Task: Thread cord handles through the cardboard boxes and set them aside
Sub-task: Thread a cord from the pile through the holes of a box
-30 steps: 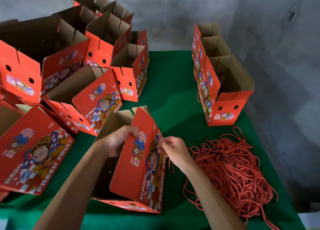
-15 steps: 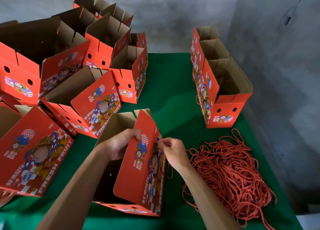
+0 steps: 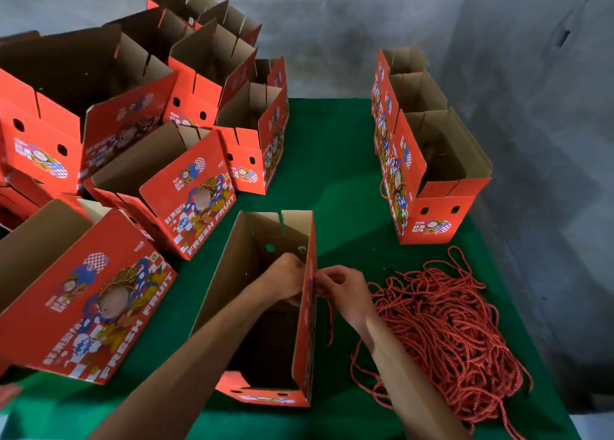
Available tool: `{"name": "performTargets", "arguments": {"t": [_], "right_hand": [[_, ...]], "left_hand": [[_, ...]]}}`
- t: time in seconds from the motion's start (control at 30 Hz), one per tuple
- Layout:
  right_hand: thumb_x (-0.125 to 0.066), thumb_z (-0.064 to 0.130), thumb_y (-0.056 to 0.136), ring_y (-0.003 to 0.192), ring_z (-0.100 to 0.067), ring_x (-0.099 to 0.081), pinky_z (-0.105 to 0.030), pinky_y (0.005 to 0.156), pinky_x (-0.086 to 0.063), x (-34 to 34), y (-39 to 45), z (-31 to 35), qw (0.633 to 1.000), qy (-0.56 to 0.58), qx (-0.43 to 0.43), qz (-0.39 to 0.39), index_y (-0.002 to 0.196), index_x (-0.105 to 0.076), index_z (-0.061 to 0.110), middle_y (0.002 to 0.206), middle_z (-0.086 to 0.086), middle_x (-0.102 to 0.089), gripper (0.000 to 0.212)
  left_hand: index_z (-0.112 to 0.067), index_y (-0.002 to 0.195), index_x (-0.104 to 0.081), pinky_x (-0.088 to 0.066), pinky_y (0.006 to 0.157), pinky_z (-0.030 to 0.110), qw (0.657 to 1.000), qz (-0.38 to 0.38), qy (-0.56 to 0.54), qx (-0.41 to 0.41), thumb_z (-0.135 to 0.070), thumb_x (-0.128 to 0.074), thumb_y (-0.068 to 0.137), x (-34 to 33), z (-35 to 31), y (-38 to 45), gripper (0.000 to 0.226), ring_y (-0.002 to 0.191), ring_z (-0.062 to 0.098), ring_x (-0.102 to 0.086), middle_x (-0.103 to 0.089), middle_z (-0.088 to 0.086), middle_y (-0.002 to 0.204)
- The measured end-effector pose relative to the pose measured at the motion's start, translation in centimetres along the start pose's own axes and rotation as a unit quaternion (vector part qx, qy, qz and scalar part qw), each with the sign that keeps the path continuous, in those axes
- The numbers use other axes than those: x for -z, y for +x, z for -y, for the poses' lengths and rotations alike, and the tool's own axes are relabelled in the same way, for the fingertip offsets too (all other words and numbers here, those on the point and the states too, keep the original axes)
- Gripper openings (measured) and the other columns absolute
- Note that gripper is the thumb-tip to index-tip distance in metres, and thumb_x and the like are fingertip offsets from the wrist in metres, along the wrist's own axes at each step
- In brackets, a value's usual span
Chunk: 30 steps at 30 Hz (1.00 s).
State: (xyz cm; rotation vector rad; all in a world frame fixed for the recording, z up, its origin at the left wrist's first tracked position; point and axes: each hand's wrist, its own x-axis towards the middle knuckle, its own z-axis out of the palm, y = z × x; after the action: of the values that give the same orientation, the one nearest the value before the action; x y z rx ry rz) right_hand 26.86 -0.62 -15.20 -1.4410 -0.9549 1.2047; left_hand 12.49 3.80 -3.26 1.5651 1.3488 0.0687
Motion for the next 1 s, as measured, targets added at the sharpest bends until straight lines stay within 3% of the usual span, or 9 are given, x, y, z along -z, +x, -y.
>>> {"name": "performTargets", "arguments": {"t": [0.07, 0.17, 0.3, 0.37, 0.47, 0.53, 0.6, 0.77, 1.0], "right_hand": [[-0.076, 0.03, 0.093, 0.086, -0.021, -0.074, -0.036, 0.077, -0.061, 0.7, -0.3, -0.2, 1.0, 0.006, 0.002, 0.014, 0.09, -0.079, 0.019, 0.092, -0.004, -0.077, 0.013], [-0.079, 0.037, 0.09, 0.081, -0.011, -0.071, -0.025, 0.072, -0.054, 1.7, -1.3, -0.8, 0.999, 0.004, -0.012, 0.035, 0.093, -0.077, 0.02, 0.089, 0.004, -0.075, 0.017], [-0.07, 0.036, 0.097, 0.071, -0.011, -0.063, -0.042, 0.075, -0.055, 4.0, -2.6, -3.6, 0.981, -0.179, -0.028, 0.073, 0.083, -0.07, 0.021, 0.077, 0.007, -0.067, 0.021], [-0.069, 0.05, 0.094, 0.07, -0.011, -0.065, -0.04, 0.074, -0.058, 5.1, -3.2, -4.2, 0.977, -0.197, -0.067, 0.046, 0.092, -0.072, 0.017, 0.083, 0.002, -0.071, 0.033], [-0.052, 0.073, 0.093, 0.06, -0.019, -0.066, -0.025, 0.051, -0.053, 6.3, -3.3, -4.8, 0.969, -0.046, -0.238, 0.05, 0.104, -0.074, 0.007, 0.089, -0.012, -0.078, 0.071], [-0.041, 0.067, 0.102, 0.056, -0.02, -0.066, -0.021, 0.045, -0.049, 7.3, -3.2, -5.4, 0.937, -0.089, -0.325, 0.09, 0.103, -0.072, 0.001, 0.095, -0.02, -0.078, 0.072], [-0.049, 0.042, 0.106, 0.052, -0.019, -0.066, -0.023, 0.043, -0.049, 7.6, -3.3, -5.9, 0.915, -0.191, -0.333, 0.123, 0.095, -0.067, -0.001, 0.096, -0.025, -0.076, 0.048], [-0.057, 0.008, 0.097, 0.06, -0.027, -0.073, -0.04, 0.06, -0.064, 6.2, -2.5, -6.4, 0.918, -0.319, -0.228, 0.062, 0.09, -0.068, 0.001, 0.08, -0.017, -0.074, 0.015], [-0.075, 0.023, 0.091, 0.08, -0.031, -0.076, -0.043, 0.075, -0.064, 5.4, -3.5, -6.4, 0.871, -0.426, -0.243, 0.026, 0.102, -0.068, 0.001, 0.093, -0.014, -0.075, 0.026]], "left_hand": [[-0.005, 0.092, -0.064, -0.06, 0.064, 0.02, 0.999, -0.014, 0.051, -0.002, -0.008, -0.063, 0.1, -0.8, 0.0, 0.6, 0.008, 0.088, 0.027, -0.072, -0.07, 0.015, 0.097], [0.008, 0.112, -0.065, -0.058, 0.092, 0.038, 0.995, -0.036, 0.093, 0.009, -0.005, -0.053, 0.103, -0.7, 0.3, 1.2, 0.02, 0.105, 0.035, -0.07, -0.069, 0.024, 0.114], [-0.001, 0.09, -0.064, -0.056, 0.047, 0.023, 0.999, -0.026, 0.003, 0.038, -0.016, -0.057, 0.103, 0.5, 0.9, 1.0, 0.021, 0.056, 0.013, -0.073, -0.072, 0.003, 0.065], [0.002, 0.102, -0.067, -0.059, 0.048, 0.028, 0.997, -0.035, -0.05, 0.047, -0.036, -0.054, 0.105, 0.8, 1.1, 0.7, 0.04, 0.06, 0.018, -0.075, -0.075, 0.005, 0.067], [-0.012, 0.11, -0.069, -0.062, 0.059, 0.035, 0.992, 0.004, -0.113, 0.061, -0.077, -0.032, 0.096, 1.0, 1.2, -0.6, 0.076, 0.077, 0.025, -0.078, -0.079, 0.01, 0.085], [-0.021, 0.112, -0.07, -0.063, 0.064, 0.036, 0.99, 0.042, -0.13, 0.046, -0.092, -0.027, 0.083, 1.0, 1.1, -1.9, 0.087, 0.087, 0.025, -0.078, -0.079, 0.008, 0.095], [-0.029, 0.119, -0.066, -0.062, 0.065, 0.034, 0.991, 0.073, -0.111, 0.032, -0.099, -0.036, 0.073, 0.5, 0.7, -3.5, 0.089, 0.095, 0.021, -0.077, -0.078, 0.002, 0.108], [-0.041, 0.114, -0.059, -0.062, 0.065, 0.026, 0.993, 0.107, -0.047, 0.019, -0.055, -0.064, 0.094, -1.2, 1.3, -5.5, 0.024, 0.095, 0.014, -0.075, -0.074, -0.005, 0.111], [-0.036, 0.116, -0.046, -0.061, 0.074, 0.033, 0.987, 0.111, -0.084, 0.085, -0.038, -0.057, 0.099, -1.2, 4.0, -6.1, 0.021, 0.107, 0.019, -0.069, -0.069, 0.0, 0.119]]}}
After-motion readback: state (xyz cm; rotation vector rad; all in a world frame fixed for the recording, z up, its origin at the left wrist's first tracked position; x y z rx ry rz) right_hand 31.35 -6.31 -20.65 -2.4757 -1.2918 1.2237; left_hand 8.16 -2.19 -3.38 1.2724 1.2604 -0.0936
